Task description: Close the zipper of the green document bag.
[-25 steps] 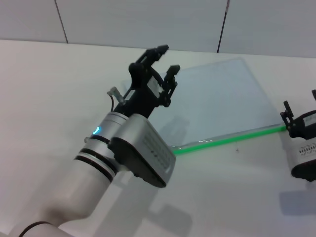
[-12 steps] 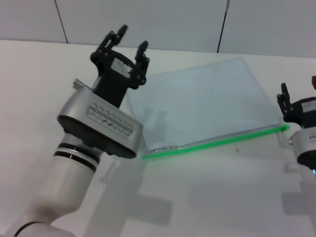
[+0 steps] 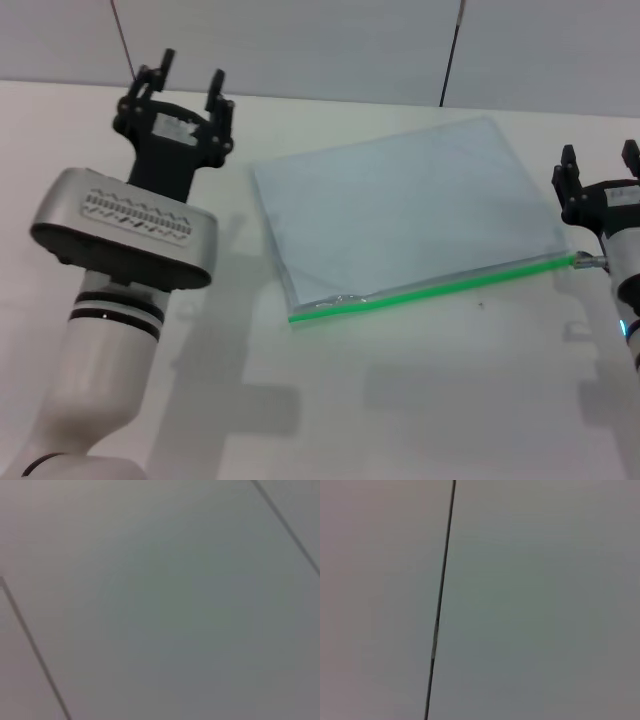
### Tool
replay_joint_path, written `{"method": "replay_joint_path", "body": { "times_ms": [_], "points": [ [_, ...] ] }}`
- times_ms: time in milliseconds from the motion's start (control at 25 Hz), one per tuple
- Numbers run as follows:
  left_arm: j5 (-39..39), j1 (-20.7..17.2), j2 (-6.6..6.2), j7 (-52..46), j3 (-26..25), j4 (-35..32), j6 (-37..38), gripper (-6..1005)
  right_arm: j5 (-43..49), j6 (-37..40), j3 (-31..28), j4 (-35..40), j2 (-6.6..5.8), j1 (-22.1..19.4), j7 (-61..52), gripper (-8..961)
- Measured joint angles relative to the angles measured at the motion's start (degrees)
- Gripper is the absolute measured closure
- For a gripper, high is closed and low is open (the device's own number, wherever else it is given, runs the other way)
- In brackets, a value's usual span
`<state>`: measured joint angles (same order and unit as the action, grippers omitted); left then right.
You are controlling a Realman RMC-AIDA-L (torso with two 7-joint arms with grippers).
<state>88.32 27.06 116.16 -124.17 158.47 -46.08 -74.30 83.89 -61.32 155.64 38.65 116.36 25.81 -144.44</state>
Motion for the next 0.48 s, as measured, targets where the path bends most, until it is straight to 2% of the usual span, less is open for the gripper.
{"method": "replay_joint_path", "body": {
  "times_ms": [480],
  "points": [
    [-1.8,-0.5,0.06,-8.0,0.4,1.6,-3.6,503,-1.4,0.0,-0.2,-0.3,-0.19,0.5,-2.9,284]
  ]
}}
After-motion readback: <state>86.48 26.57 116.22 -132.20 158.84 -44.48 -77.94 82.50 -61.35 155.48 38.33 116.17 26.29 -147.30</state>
